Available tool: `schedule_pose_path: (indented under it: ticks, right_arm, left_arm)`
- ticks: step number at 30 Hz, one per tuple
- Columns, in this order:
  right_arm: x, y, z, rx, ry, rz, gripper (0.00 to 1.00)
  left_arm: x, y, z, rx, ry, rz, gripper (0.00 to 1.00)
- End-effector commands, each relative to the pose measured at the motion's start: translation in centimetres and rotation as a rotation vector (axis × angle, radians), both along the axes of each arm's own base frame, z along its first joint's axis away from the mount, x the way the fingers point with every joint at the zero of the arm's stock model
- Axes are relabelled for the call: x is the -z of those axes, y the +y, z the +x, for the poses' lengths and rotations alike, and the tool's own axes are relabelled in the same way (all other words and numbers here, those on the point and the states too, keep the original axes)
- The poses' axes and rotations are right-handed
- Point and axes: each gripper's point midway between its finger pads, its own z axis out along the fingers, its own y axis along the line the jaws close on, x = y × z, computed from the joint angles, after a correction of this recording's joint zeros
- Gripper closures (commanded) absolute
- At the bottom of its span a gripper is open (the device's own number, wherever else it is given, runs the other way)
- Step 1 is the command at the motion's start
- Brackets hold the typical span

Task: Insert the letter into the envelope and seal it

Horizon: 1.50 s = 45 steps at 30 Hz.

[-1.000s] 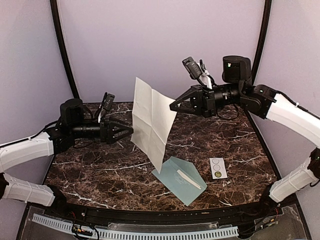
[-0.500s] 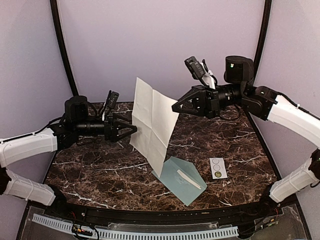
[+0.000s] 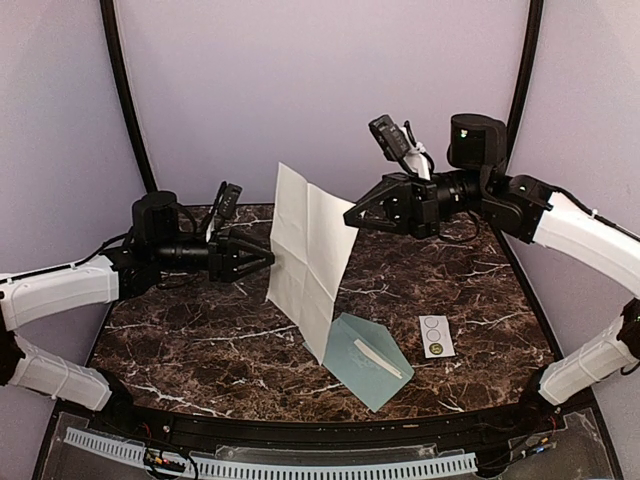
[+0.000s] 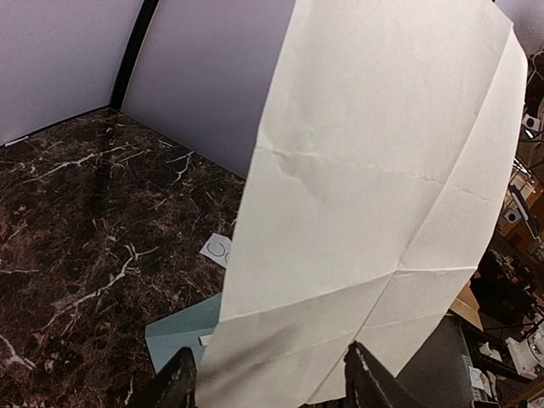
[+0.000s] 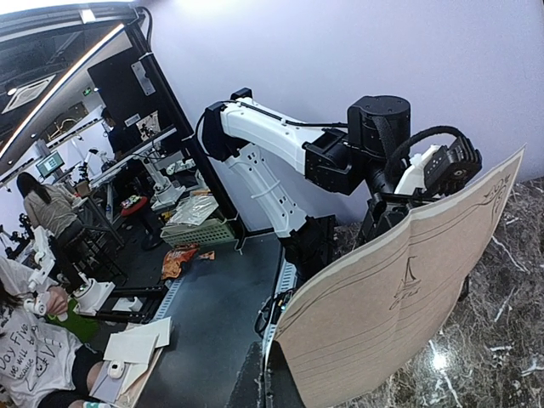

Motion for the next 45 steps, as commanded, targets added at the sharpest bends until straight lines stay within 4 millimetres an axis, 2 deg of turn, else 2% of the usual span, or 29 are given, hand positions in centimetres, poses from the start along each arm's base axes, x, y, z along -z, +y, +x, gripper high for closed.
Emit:
schedule_pose_path:
  ticks: [1,7,23,27,35,39,42,45]
  right_arm:
    - [-1.5,-0.7,-0.8,-0.027,-0.032,0.056,1.00]
    - [-1.8,-0.9,-1.2,-0.038,-0.035,0.066,1.00]
    - [-1.6,-1.0,-1.5,-0.060,-0.027,0.071,1.00]
    - [-1.5,-0.9,-1.0,-0.037,-0.023,0.067,1.00]
    - [-0.4,-0.9,0.5,0.016,-0.006,0.046,1.00]
    - [0.2,-1.4,2.1,0.082,0.012,0.034,1.00]
    - [0.9,-1.9,3.8,0.151,0.037,0.017,1.00]
    - [2.0,-2.8,6.5,0.245,0.069,0.005,1.00]
  left_arm:
    - [-0.4,-0.4,-0.2,0.028,-0.016,-0.026,0.41]
    - [0.0,-0.7,0.7,0.006,-0.012,-0.021,0.33]
    - [-0.4,-1.2,-0.8,0.117,0.017,-0.062,0.37]
    - [-0.4,-1.2,-0.9,0.125,0.021,-0.071,0.46]
    - [-0.1,-0.7,-1.3,0.102,0.034,-0.099,0.89]
    - [0.3,-0.4,-1.6,0.092,0.053,-0.101,0.99]
    - [0.4,-0.3,-1.7,0.084,0.063,-0.101,1.00]
    - [0.2,-0.1,-1.8,0.072,0.069,-0.098,1.00]
